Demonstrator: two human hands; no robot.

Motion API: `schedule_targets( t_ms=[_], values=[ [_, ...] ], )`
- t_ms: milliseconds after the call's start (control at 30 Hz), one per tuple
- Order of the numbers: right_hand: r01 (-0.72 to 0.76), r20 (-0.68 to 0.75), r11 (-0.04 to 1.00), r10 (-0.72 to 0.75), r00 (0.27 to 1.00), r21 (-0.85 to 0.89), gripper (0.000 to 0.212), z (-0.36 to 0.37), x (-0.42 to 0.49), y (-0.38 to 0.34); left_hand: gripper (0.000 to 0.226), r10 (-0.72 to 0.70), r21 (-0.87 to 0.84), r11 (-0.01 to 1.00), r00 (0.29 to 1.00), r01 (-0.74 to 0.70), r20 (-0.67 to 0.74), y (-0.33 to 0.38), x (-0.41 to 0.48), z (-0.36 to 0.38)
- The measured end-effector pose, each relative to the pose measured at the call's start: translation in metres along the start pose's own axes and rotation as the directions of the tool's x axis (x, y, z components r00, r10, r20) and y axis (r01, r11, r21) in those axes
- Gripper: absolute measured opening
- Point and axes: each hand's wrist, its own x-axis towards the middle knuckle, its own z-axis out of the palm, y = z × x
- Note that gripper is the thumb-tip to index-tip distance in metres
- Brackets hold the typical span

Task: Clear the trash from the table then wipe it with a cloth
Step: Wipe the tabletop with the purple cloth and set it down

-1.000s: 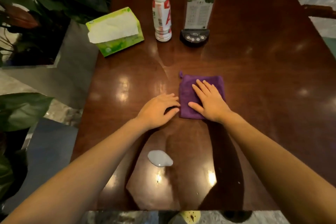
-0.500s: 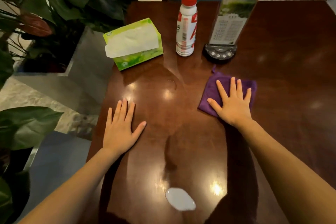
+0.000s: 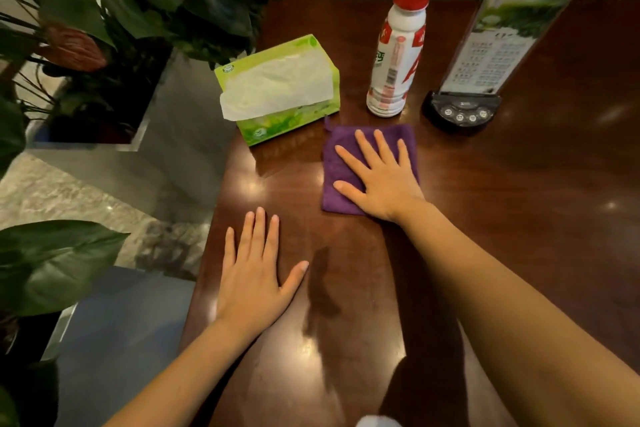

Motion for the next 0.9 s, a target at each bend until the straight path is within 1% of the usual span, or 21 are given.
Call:
schedule_targets(
  t_ms=[133, 233, 400, 500, 567, 633, 700, 767, 900],
  values=[
    [0.061, 0.000, 0.998, -0.061, 0.998, -0.001, 0.066, 0.002, 0.015, -0.048, 0.086, 0.006, -0.052, 0.999, 1.000, -0.006, 0.000, 0.001, -0.001, -0.002],
    [0.119, 0.017, 0.993, -0.119, 0.993, 0.007, 0.066, 0.004, 0.018, -0.083, 0.088, 0.017, -0.129, 0.992, 1.000, -0.016, 0.006, -0.003, -0.008, -0.007],
    [0.234, 0.060, 0.972, -0.233, 0.971, -0.018, 0.066, 0.008, 0.010, -0.115, 0.088, -0.011, -0.159, 0.987, 0.999, 0.017, 0.043, -0.021, -0.072, -0.010],
    [0.338, 0.086, 0.940, -0.333, 0.939, -0.055, 0.066, 0.009, -0.001, -0.123, 0.086, 0.031, -0.155, 0.988, 0.994, -0.014, 0.105, -0.017, -0.108, -0.011],
    [0.443, 0.092, 0.893, -0.436, 0.895, -0.082, 0.065, 0.012, -0.013, -0.123, 0.086, 0.022, -0.164, 0.987, 0.994, -0.003, 0.109, -0.013, -0.121, -0.012],
    [0.549, 0.107, 0.830, -0.540, 0.835, -0.097, 0.064, 0.013, -0.025, -0.113, 0.086, -0.009, -0.171, 0.985, 0.995, 0.025, 0.095, -0.010, -0.131, -0.012],
    [0.607, 0.111, 0.788, -0.597, 0.794, -0.103, 0.063, 0.011, -0.035, -0.095, 0.085, -0.021, -0.165, 0.986, 0.995, 0.037, 0.098, -0.005, -0.139, -0.011],
    [0.606, 0.104, 0.787, -0.597, 0.795, -0.117, 0.062, 0.007, -0.045, -0.074, 0.084, -0.026, -0.150, 0.988, 0.994, 0.042, 0.105, 0.001, -0.146, -0.009],
    [0.513, 0.091, 0.845, -0.504, 0.859, -0.152, 0.061, 0.002, -0.069, -0.031, 0.083, -0.026, -0.106, 0.994, 0.996, 0.035, 0.090, 0.004, -0.150, -0.006]
  ],
)
